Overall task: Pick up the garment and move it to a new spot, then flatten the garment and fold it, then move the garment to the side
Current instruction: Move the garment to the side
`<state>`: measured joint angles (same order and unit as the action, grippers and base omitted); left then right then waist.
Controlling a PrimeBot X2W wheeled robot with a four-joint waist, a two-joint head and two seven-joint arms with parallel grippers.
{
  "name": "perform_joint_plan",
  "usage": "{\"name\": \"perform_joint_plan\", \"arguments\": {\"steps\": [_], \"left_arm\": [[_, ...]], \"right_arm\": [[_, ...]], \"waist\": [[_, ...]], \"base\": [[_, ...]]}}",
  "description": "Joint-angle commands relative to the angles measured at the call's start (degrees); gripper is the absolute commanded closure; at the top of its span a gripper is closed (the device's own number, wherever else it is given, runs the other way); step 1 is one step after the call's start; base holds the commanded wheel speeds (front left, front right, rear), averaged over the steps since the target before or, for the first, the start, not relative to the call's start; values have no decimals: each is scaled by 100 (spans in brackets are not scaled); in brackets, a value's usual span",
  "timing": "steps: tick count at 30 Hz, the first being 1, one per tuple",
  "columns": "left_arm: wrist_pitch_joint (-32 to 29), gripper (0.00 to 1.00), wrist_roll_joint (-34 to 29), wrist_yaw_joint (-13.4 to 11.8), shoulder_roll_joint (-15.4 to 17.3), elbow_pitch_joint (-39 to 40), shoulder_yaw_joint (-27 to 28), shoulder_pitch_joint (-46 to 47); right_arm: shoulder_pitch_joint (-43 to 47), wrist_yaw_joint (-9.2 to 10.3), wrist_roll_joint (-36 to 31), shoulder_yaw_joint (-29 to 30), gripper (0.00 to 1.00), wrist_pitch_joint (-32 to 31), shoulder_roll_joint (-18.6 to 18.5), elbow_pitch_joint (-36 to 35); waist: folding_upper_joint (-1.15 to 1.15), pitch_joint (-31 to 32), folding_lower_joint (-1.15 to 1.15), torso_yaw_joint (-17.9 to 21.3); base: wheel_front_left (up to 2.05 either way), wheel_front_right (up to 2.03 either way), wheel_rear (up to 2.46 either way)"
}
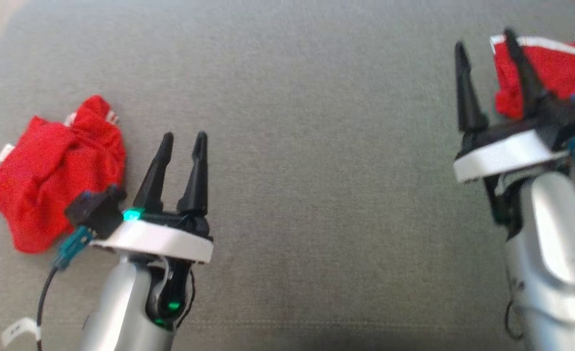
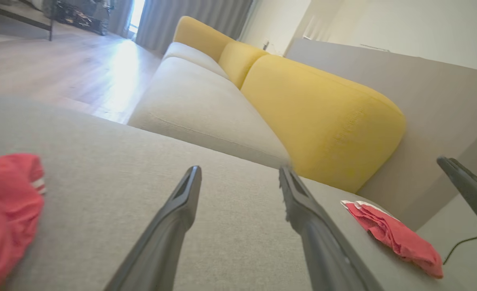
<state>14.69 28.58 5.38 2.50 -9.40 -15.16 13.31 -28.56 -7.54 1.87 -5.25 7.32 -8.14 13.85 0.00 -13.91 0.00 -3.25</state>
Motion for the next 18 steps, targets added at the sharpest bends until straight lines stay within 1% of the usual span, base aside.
{"name": "perform_joint_plan", "arguments": {"steps": [1, 5, 9, 14, 18], "left_arm": [[31, 0, 7, -60, 38, 230, 292, -50], [31, 0, -50, -64, 38, 245, 437, -326], [31, 0, -50, -93, 38, 233, 555, -553], [31, 0, -45, -114, 38, 219, 605, -775], [31, 0, -61, -111, 38, 204, 586, -876]], "right_arm": [[119, 5, 84, -110, 0, 160, 140, -201], [614, 5, 135, -114, 0, 371, 352, -146], [1109, 5, 214, -22, 0, 536, 477, -111], [1594, 5, 371, 10, 0, 661, 521, -107], [1774, 5, 556, -19, 0, 712, 524, -95]], "waist": [[0, 276, 0, -232], [0, 495, 0, -334], [0, 705, 0, -385], [0, 891, 0, -389], [0, 965, 0, -387]], "base": [[0, 0, 0], [0, 0, 0], [0, 0, 0], [0, 0, 0], [0, 0, 0]]}}
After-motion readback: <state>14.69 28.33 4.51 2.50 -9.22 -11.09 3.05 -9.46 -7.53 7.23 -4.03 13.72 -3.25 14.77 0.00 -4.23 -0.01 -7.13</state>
